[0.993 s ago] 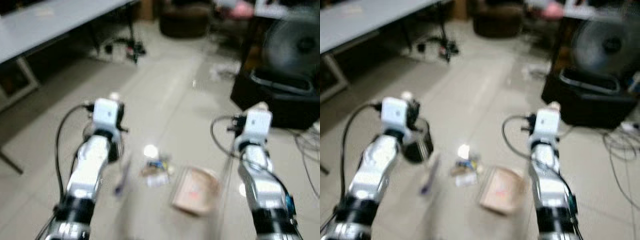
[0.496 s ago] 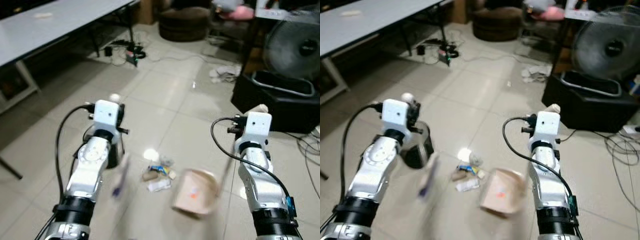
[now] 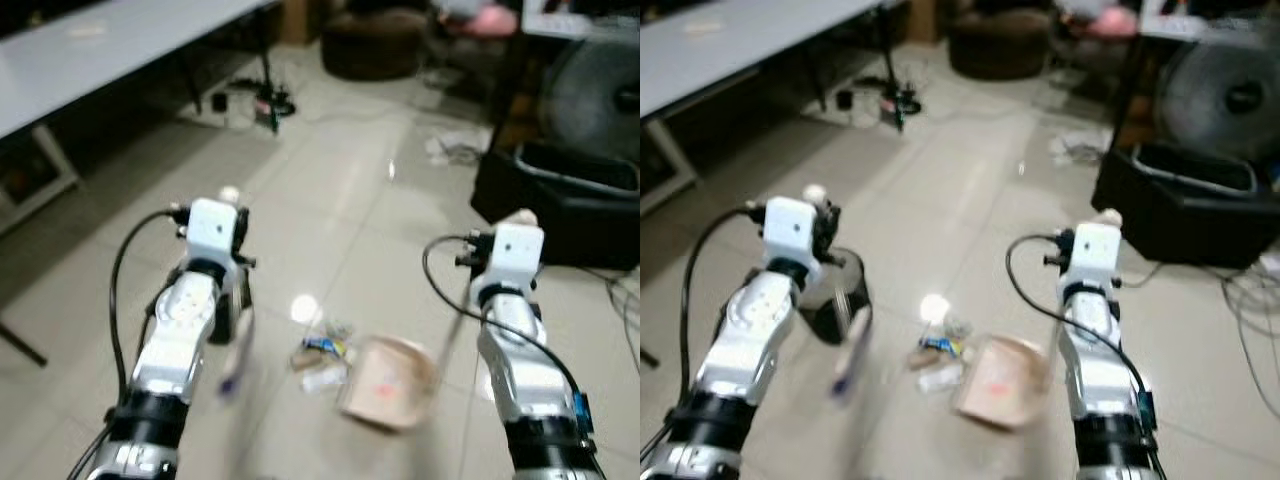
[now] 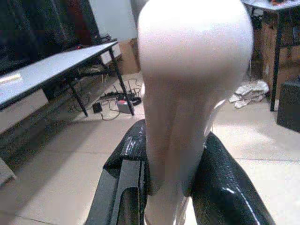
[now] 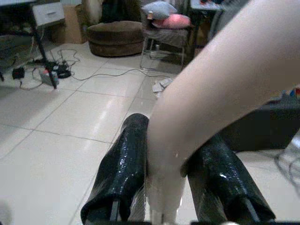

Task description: Sweep floor

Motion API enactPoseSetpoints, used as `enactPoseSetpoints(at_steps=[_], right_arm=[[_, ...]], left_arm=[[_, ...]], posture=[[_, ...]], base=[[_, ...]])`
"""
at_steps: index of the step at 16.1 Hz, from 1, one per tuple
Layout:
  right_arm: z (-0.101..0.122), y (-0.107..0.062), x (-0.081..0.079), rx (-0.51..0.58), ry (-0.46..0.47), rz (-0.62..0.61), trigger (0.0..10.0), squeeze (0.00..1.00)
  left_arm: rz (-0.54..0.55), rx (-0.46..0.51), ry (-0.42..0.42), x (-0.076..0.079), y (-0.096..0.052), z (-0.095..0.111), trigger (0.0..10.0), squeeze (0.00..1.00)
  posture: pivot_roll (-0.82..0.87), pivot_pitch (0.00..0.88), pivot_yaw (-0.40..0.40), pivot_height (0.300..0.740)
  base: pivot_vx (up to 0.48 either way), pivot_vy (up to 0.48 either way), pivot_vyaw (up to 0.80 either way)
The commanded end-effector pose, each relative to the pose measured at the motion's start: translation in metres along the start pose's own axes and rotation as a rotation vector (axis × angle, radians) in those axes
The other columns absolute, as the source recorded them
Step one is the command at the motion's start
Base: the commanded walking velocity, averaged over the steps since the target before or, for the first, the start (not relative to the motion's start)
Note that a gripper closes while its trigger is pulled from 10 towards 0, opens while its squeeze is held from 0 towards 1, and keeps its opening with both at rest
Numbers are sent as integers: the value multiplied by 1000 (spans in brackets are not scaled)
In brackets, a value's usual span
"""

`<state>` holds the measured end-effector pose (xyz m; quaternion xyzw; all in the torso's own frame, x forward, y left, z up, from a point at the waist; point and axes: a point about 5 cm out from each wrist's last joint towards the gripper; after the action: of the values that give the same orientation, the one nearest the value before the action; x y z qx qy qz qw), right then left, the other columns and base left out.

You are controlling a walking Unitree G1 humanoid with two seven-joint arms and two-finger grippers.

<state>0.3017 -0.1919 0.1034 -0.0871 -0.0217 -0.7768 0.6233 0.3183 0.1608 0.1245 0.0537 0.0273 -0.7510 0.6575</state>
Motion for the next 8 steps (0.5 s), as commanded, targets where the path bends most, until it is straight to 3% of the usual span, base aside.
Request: enactPoseSetpoints(at_steps=[1,3,8], right_arm=[[8,3,9,37,-12,-32,10000,0],[6,3,11,29,-16,-43,10000,0],[-6,4,14,4,-86,-48,10000,0]], left_arm=[[-22,56,-4,8,5,13,10000,0],[-32,37,-2,10,6,9,10000,0],[-65,8,47,12,3,2,10000,0]], posture=[[-31,0,54,740],[-28,3,55,740],[4,59,62,740]], base=[[322,0,0],[255,0,0],[0,0,0]])
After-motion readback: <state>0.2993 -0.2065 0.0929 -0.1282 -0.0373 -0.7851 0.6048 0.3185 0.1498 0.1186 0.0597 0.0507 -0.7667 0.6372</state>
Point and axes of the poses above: a point about 5 cm out from each wrist's last joint towards the gripper, its own y axis pointing out of the wrist towards the gripper, its own z axis along the axis of the wrist's last joint, x = y × z, and after that the axes turned 6 degrees about -y, right-handed
